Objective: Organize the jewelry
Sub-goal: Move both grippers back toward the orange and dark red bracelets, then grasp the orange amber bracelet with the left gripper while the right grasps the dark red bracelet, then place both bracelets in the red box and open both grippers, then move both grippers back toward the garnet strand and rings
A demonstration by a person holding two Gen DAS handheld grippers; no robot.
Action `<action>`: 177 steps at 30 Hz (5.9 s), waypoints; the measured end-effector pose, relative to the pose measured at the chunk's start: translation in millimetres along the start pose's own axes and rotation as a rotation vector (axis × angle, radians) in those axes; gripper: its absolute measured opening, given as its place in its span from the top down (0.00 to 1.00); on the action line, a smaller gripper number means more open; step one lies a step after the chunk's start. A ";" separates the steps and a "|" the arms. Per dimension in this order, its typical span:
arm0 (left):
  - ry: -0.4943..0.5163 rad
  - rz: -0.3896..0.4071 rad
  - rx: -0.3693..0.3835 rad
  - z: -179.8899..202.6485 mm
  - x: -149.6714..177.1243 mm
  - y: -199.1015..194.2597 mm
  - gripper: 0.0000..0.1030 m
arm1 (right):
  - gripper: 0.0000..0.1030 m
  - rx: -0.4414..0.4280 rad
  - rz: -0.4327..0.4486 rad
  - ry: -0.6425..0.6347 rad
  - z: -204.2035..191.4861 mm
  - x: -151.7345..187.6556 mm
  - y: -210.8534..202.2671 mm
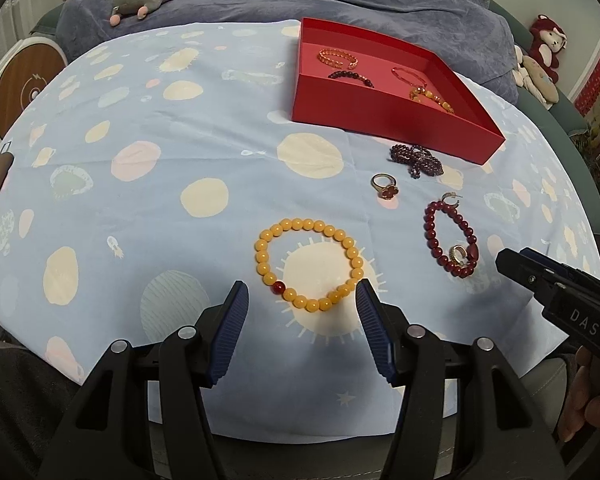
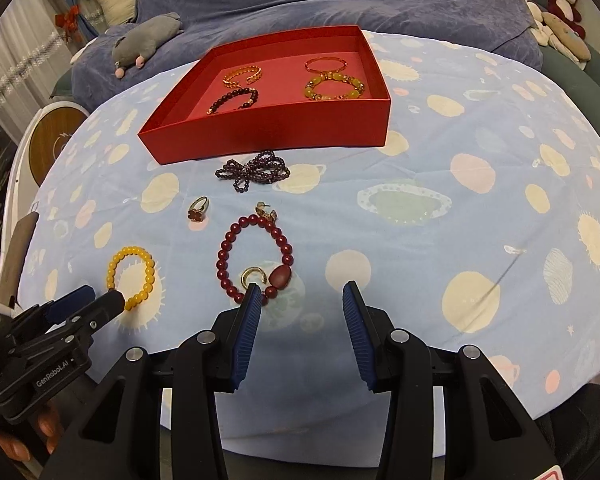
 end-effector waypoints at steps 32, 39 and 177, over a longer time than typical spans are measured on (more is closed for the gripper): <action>-0.027 -0.007 -0.013 -16.0 -2.2 11.7 0.49 | 0.93 -0.006 -0.040 0.057 19.3 1.3 21.0; 0.006 0.006 -0.021 -11.1 -11.2 18.3 0.57 | 0.93 -0.027 -0.032 0.065 19.1 2.4 14.5; 0.051 -0.002 -0.068 0.6 -60.9 36.4 0.52 | 0.55 -0.035 -0.014 -0.063 -36.8 -73.1 56.1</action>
Point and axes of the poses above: each gripper's, at about its wrist camera, not at the fingertips, and y roughly the way its jaws point, z to its right, x to its underside, the point moved 6 cm from there along y, roughly the way its jaws point, and after that the axes turned 4 degrees about y, right-handed, at the moved point
